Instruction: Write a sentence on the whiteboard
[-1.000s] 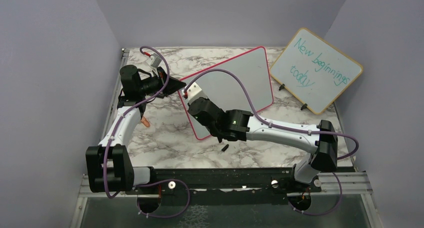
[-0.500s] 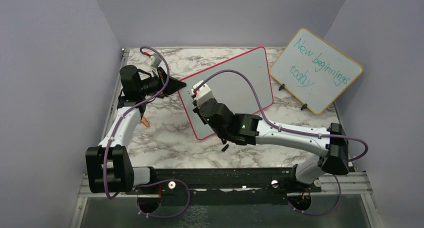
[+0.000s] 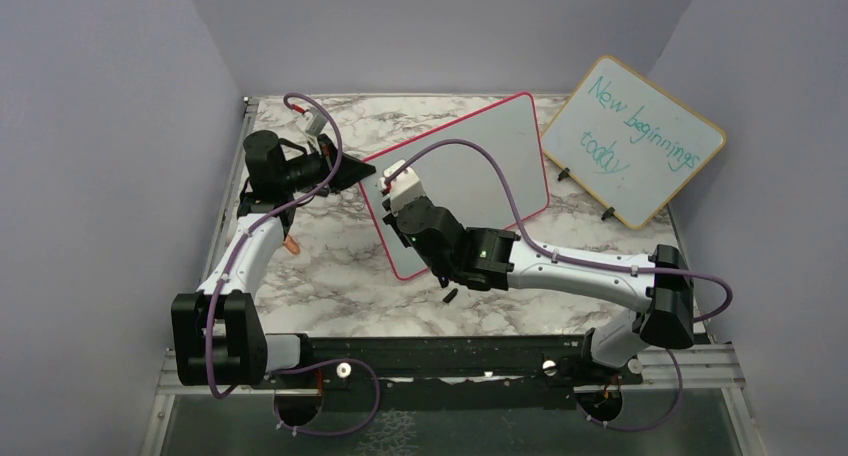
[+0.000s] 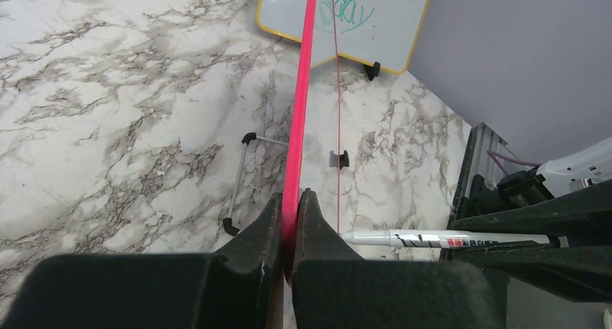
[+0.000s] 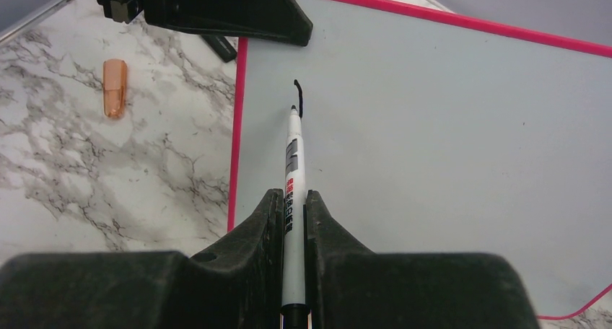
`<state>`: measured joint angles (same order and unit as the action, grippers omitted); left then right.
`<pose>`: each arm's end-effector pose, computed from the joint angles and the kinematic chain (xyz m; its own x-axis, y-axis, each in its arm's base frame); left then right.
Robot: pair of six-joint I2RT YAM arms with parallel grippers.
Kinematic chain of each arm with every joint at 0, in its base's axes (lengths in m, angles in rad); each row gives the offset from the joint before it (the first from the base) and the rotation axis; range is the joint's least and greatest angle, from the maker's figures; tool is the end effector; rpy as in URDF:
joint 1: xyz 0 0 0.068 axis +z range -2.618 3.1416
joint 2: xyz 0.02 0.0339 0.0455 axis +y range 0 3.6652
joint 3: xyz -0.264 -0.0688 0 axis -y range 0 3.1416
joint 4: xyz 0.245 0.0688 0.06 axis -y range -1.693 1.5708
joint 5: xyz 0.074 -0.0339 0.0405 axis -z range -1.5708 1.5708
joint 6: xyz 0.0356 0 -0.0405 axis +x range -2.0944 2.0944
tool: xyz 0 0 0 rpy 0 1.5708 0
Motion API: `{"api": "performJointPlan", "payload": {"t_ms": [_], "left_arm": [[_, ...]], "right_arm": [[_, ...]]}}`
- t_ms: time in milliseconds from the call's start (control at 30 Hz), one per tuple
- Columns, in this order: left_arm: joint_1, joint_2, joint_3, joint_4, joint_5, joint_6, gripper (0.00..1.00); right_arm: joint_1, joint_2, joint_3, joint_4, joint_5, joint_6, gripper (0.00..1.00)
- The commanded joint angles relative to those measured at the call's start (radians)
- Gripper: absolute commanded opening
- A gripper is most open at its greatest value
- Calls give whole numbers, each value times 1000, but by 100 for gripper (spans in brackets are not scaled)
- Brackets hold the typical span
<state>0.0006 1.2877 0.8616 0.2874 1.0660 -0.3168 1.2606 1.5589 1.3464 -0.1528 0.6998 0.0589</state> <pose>0.2845 -0.0310 0.3078 -0.4013 -0.1509 -0.9034 0.7804 0.4600 -0.4235 0.1328 0.3392 0.3483 -0.1409 -0.2921 -0.9459 -0.5375 0.8250 -0.1747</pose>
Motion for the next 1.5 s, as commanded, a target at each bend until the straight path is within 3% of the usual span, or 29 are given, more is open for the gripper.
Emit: {"api": "performJointPlan", "payload": {"t_ms": [0, 1467], "left_arm": [[-28, 15, -45, -60, -23, 118, 0], [-28, 21, -42, -82, -33, 143, 0]], "right_arm": [[6, 18, 13, 14, 52, -4, 1], [-16, 43, 13, -14, 31, 10, 1]]}}
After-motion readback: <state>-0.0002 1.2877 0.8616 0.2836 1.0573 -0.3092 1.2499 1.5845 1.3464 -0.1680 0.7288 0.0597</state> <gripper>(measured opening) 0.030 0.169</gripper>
